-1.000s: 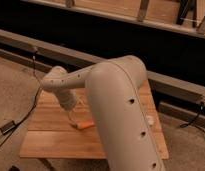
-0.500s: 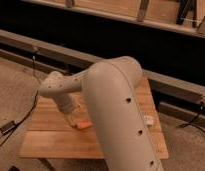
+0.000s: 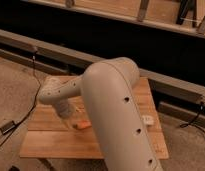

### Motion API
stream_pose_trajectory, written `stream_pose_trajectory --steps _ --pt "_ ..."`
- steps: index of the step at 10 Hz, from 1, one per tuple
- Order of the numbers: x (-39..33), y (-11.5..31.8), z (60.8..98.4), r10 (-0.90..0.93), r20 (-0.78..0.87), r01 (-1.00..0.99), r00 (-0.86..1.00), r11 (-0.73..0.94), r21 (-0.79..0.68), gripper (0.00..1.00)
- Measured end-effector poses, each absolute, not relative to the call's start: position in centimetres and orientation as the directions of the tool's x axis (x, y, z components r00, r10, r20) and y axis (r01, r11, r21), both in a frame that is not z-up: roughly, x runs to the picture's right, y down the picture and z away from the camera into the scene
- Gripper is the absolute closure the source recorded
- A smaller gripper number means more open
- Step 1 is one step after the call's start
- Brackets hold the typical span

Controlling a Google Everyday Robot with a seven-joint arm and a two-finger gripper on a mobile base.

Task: Drag the pepper across the table

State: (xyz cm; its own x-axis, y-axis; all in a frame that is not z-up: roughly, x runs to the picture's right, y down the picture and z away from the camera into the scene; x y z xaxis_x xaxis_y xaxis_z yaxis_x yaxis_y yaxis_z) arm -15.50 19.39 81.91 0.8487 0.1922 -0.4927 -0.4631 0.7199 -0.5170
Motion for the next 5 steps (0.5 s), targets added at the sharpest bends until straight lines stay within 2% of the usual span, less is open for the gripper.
stream_pose_trajectory --steps 5 --pt "-15.9 21.4 83.6 0.172 -0.471 -0.436 0.865 0.723 -0.537 0.35"
